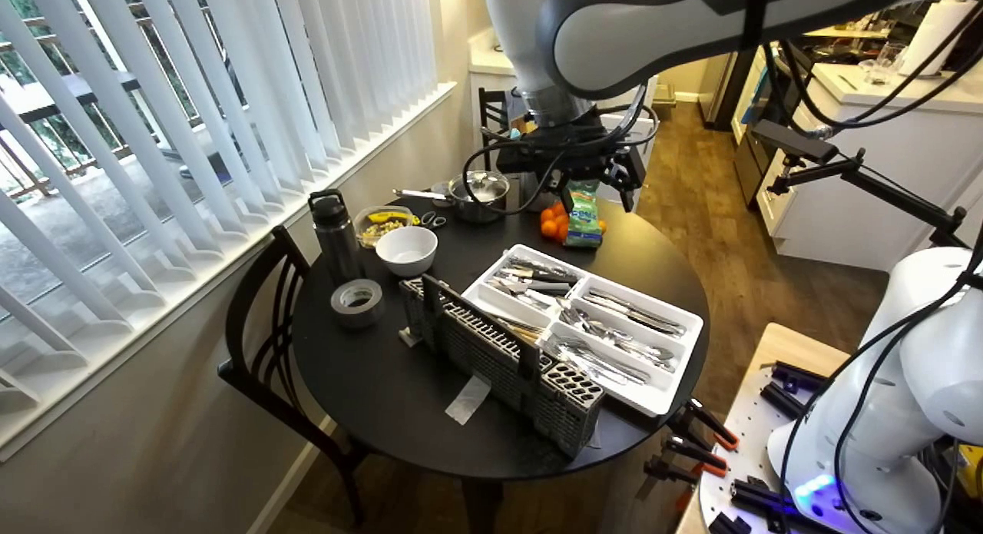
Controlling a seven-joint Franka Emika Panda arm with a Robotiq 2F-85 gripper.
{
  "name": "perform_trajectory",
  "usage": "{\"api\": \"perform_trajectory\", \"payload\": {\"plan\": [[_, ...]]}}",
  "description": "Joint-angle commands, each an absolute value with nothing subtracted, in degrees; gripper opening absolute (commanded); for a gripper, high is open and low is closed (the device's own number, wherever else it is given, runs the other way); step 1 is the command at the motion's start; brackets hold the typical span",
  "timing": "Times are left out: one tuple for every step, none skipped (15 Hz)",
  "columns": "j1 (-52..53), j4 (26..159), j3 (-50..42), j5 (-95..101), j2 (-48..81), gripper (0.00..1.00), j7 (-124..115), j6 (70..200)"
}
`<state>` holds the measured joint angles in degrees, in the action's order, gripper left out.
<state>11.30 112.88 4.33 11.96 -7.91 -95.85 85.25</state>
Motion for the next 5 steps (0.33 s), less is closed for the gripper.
{"api": "perform_trajectory", "payload": {"plan": [[9.2,113.1,6.3,11.7,-8.2,1.0,-95.6,85.3],[9.2,113.3,6.3,11.7,-8.2,1.0,-95.6,85.6],[9.1,113.5,6.3,11.7,-8.1,1.0,-95.6,85.7],[9.1,113.5,6.3,11.8,-7.9,1.0,-95.6,85.8],[9.1,113.5,6.3,11.8,-7.9,1.0,-95.6,85.8]]}}
